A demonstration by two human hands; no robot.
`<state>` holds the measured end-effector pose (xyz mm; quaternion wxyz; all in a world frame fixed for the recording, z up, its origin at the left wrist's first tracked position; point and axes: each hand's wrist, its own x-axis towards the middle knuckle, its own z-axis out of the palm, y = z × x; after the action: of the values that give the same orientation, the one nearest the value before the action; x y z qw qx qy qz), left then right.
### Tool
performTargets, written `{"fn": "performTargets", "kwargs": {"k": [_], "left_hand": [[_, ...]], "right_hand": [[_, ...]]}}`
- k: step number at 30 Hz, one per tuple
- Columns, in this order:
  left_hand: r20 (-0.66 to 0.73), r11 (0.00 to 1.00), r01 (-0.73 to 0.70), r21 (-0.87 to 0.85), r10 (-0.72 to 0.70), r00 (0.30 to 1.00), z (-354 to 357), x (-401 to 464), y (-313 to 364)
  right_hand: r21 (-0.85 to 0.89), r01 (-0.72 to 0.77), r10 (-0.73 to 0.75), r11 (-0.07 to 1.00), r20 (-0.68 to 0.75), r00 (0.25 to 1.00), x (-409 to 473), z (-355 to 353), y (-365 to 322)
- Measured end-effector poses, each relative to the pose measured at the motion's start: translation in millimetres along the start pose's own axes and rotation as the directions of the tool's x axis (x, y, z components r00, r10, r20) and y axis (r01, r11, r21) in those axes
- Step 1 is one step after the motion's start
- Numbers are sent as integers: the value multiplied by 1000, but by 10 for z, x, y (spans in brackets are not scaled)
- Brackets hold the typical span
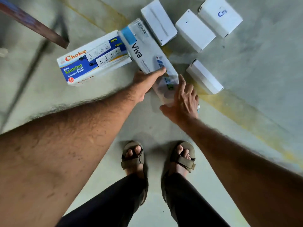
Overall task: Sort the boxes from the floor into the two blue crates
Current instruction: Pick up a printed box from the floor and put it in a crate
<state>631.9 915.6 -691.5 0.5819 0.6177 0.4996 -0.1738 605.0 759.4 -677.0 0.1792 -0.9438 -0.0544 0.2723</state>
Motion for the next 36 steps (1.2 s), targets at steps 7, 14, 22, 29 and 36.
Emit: {"fn": "performTargets", "kwargs": {"k": [7, 14, 22, 29, 36], "left_hand": [[-138, 994, -108, -36, 102, 985, -329, -1568, 948], [-42, 936, -301, -183, 299, 953, -702, -3762, 2131], [199, 881, -449, -150, 472, 859, -845, -5872, 2608], [302, 160, -973, 166, 931, 204, -544, -7462, 2607], [801, -733, -647, -210, 250, -544, 245, -8717, 2381]], "right_hand": [[-26, 43, -45, 999, -93, 995, -1353, -1494, -456], [-90, -95, 59, 991, -343, 937, -2731, -3453, -1080], [-126, -275, 159, 953, -565, 810, -4410, -4573, -1437], [17, -507, 358, 862, -728, 585, -5985, -5303, -987], [100, -640, 454, 762, -786, 419, -7601, -5548, -31]]}}
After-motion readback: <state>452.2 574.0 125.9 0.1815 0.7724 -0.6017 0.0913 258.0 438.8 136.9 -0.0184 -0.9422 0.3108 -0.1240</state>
